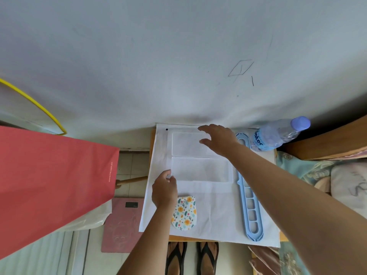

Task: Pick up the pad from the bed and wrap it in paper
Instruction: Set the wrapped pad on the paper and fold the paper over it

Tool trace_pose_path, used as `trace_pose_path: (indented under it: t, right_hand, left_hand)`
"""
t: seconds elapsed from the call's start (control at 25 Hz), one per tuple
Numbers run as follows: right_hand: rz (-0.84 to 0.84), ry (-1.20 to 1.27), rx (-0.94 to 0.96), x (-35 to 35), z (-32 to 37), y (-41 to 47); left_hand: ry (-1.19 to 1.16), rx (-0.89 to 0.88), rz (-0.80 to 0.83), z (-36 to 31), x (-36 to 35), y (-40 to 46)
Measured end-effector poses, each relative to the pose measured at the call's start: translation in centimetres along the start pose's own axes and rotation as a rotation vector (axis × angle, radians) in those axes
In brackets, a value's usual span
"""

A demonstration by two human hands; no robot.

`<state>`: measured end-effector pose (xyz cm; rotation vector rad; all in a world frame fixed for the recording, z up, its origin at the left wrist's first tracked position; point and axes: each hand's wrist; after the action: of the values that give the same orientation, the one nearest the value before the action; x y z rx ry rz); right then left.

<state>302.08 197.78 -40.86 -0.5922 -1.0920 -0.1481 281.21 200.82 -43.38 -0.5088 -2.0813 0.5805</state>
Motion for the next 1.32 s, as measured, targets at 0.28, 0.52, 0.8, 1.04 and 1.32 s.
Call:
trace_pose_path:
  t: [0.28,0.52,0.8,1.04,1.32]
  right_hand:
    - [-0.018,0.018,0.009,0.2,0.7,-3.6]
    - [0.090,0.090,0.078,-5.4,3.8,-13.2]
    - [0.397,0.095,0.120,-13.7,6.4,-18.7]
    - [0.234,0.374,-0.120,-12.7,6.4,-18.5]
    - [-0.063,1.260,-0.621,-8.8,5.2,-16.1]
  left_hand:
    - [0.031,0.030,0.046,1.3,1.6,-1.1]
    - [0.492,-0.244,0.245,5.9,1.6,-3.4]
    - [0.832,-0.644,0.172,7.5,-1.3,-2.9]
    - [0.455,-0.467,0.203,6.2,-0.2,-2.8]
    - [-0.560,0.189,0.404,2.7,1.6,-3.3]
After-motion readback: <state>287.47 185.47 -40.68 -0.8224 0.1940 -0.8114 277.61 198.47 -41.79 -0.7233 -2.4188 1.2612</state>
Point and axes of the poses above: each hand's wrist, its own y-axis towards the middle knuckle, its own x-axis out of the back of the hand, z = x × y, and after that the axes turned 6 degrees about x, right-handed
